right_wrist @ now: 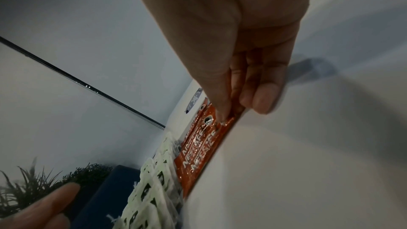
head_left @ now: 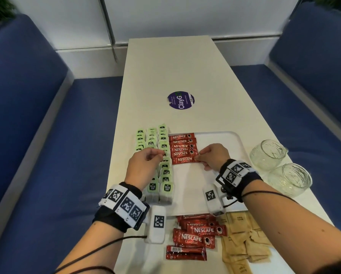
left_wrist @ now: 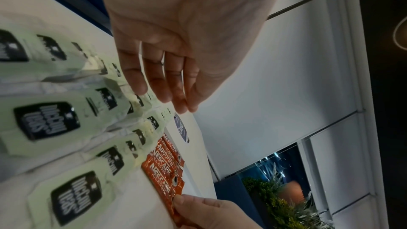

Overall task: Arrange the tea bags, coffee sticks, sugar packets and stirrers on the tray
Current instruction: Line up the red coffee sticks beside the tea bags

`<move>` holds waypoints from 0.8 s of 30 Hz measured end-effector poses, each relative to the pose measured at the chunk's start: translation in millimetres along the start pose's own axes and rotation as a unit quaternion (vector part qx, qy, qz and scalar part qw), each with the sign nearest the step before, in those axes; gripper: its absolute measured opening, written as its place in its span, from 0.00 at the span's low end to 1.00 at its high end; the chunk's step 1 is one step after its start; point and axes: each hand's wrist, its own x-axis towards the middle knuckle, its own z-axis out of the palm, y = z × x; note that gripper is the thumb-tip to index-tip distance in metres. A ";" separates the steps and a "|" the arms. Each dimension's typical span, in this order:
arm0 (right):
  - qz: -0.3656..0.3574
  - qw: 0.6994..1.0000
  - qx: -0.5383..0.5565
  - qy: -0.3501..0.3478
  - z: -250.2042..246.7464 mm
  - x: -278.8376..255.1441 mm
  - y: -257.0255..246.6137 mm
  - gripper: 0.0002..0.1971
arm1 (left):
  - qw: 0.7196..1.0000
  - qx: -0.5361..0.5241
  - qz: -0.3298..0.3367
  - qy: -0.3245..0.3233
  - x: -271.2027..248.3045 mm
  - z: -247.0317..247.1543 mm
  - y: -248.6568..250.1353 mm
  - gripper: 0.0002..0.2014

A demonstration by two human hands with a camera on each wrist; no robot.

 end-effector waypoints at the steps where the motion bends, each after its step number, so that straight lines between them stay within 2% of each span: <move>1: 0.000 1.000 -0.001 -0.001 -0.3 0.6 -0.7 0.10 | 1.000 0.000 0.001 -0.001 0.1 -0.1 -0.6 0.09; 9: -0.010 1.000 -0.021 0.000 -6.1 -8.2 -2.4 0.15 | 1.000 0.017 0.016 -0.012 -9.6 -0.4 8.4 0.07; 14: -0.075 0.997 -0.013 -0.029 -19.1 -46.9 6.8 0.14 | 0.994 0.082 0.055 -0.044 -39.0 8.2 16.6 0.05; 18: -0.136 0.987 -0.035 -0.073 -24.9 -90.6 28.7 0.11 | 0.978 0.154 0.064 -0.123 -67.0 19.5 8.6 0.03; 21: -0.190 0.969 -0.119 -0.104 -28.8 -117.4 41.5 0.08 | 0.948 0.240 0.088 -0.190 -84.0 23.9 3.7 0.04; 24: -0.218 0.952 -0.175 -0.122 -30.6 -137.5 53.7 0.08 | 0.916 0.293 0.080 -0.263 -100.6 30.2 -1.9 0.07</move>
